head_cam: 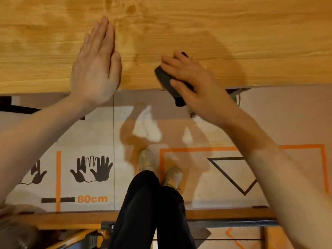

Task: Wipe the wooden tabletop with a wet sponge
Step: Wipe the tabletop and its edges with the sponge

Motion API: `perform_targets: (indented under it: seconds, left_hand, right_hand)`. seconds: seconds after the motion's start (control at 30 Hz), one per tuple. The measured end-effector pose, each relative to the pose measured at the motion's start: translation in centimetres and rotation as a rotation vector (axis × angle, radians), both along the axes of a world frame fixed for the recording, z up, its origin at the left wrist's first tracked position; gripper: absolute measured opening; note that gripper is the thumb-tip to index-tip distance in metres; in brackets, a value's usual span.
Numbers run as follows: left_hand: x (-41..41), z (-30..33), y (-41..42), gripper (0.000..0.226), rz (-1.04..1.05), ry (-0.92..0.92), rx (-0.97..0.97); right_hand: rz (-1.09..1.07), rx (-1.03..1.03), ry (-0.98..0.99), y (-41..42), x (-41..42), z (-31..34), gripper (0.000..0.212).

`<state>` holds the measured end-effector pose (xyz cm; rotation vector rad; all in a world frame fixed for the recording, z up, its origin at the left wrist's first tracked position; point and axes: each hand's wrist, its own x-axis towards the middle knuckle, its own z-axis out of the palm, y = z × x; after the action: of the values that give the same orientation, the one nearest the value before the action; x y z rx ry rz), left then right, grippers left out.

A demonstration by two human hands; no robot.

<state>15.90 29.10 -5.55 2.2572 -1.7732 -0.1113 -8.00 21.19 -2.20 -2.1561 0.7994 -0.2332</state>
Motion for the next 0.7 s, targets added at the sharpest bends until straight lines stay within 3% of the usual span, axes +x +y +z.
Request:
perform_targets:
  seconds: [0.23,0.5,0.7]
  left_hand:
    - [0.2,-0.1,0.0,0.057,0.011,0.000,-0.031]
    - [0.2,0.2,-0.3,0.057,0.013,0.008,-0.008]
    - [0.1,0.3,-0.2,0.056,0.006,-0.002,0.004]
  right_hand:
    - [0.021,0.176,0.075,-5.3,-10.8,1.3,0.047]
    - [-0.092,-0.277,-0.010,-1.8,-8.8,-1.3,0.047]
    - [-0.052,-0.444,-0.062,2.4,0.5,-2.5,0.034]
